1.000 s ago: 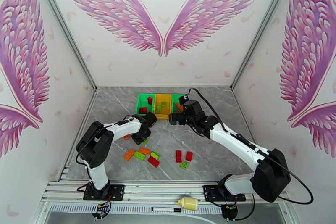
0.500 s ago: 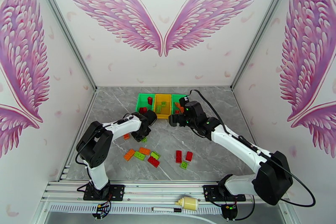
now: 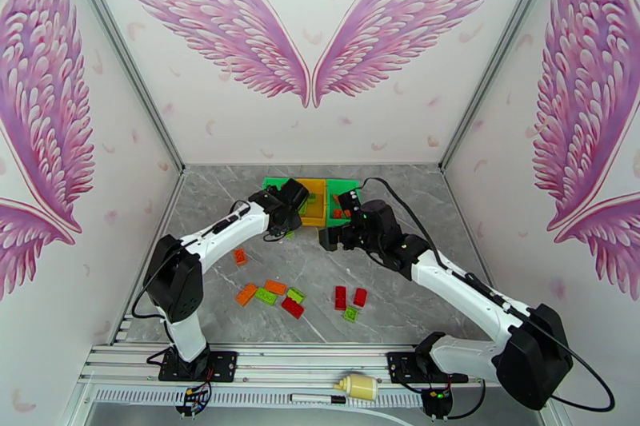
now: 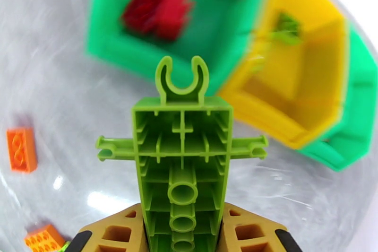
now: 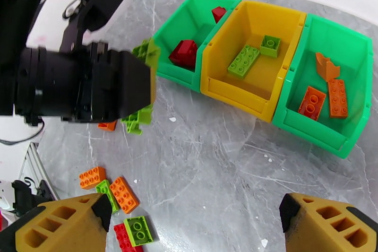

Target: Sort the legos into containers by color

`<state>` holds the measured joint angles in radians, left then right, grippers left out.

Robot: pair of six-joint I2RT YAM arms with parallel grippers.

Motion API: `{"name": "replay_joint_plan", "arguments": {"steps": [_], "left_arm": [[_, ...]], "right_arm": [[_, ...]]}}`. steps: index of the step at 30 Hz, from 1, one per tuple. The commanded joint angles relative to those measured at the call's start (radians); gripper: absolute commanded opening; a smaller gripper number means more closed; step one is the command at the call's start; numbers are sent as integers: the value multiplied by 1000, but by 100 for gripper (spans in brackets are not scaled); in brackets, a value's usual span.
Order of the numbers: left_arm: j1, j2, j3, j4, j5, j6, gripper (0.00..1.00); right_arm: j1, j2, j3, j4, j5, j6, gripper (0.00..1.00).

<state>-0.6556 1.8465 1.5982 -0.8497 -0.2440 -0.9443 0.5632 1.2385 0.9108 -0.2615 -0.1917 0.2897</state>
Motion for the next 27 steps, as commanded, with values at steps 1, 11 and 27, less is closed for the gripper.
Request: {"name": "replay_joint_plan", "arguments": {"steps": [1,11,27], "left_arm": [[-1,75,103,40,30,152,21],[21,249,264,184,66,286,23],[65,445,467,156,26,365,28]], "right_arm": [[6,-21,-6,29,29,-13,99],[5,23,46,77,104,-24,99],[5,75,89,88,106,-42,100]]}}
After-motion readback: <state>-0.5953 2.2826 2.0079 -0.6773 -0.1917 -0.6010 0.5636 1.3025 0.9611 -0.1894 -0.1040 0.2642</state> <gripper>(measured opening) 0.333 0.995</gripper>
